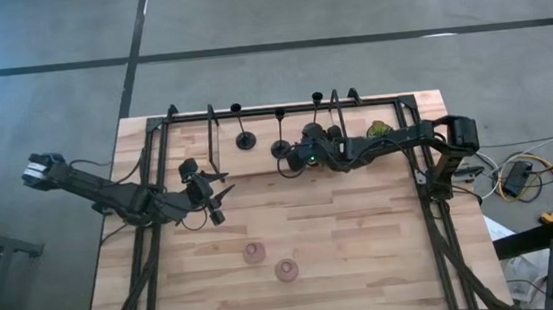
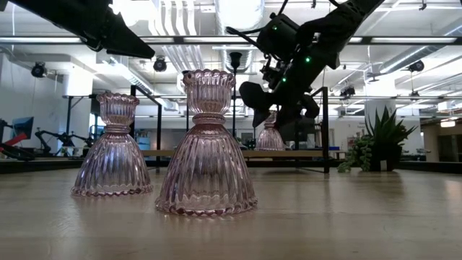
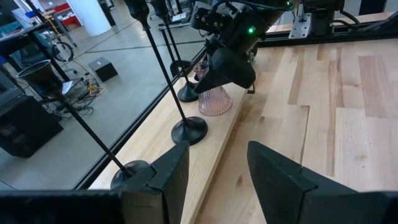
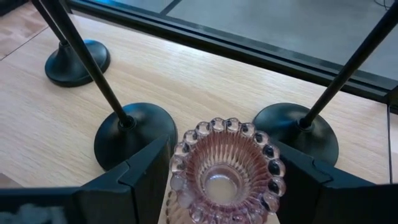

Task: Pick & Place candle stick holders
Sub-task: Put the bottom pink candle holder on the shelf

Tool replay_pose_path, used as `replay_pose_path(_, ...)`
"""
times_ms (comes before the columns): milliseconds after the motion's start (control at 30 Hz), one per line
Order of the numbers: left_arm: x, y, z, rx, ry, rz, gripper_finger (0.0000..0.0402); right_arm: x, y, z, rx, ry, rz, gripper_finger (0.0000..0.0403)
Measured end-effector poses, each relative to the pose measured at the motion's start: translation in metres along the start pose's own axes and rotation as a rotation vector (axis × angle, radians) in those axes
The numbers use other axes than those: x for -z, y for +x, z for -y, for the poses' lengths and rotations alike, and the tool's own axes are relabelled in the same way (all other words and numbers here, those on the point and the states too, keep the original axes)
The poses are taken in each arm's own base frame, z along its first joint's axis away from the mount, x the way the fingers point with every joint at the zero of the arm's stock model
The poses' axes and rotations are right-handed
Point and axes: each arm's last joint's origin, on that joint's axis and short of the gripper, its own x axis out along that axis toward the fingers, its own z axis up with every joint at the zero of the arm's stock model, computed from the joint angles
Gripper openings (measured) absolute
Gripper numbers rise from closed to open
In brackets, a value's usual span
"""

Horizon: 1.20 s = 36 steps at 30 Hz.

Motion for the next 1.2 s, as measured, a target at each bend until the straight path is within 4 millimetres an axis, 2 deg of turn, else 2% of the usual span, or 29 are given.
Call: replay_pose_path(1200, 0.0, 0.0, 0.0, 0.004, 0.0, 0.0, 0.0167, -0.018, -0.021, -0.001, -0.058, 0.048, 0.058, 0.0226)
